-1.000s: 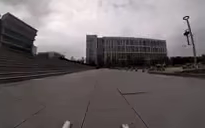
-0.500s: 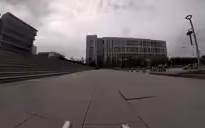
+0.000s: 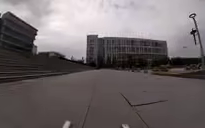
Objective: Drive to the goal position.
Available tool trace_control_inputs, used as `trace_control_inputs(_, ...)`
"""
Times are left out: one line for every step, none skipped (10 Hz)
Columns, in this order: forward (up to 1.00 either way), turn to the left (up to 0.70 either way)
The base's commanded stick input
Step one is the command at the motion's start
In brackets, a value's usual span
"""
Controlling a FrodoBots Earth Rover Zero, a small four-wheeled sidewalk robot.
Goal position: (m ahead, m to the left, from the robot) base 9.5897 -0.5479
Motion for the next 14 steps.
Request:
trace_control_inputs(0.70, 0.00)
trace_control_inputs(0.70, 0.00)
trace_control_inputs(0.70, 0.00)
trace_control_inputs(0.70, 0.00)
trace_control_inputs(0.70, 0.00)
trace_control_inputs(0.70, 0.00)
trace_control_inputs(0.70, 0.00)
trace_control_inputs(0.70, 0.00)
trace_control_inputs(0.47, 0.00)
trace_control_inputs(0.00, 0.00)
trace_control_inputs(0.00, 0.00)
trace_control_inputs(0.00, 0.00)
trace_control_inputs(0.00, 0.00)
trace_control_inputs(0.00, 0.00)
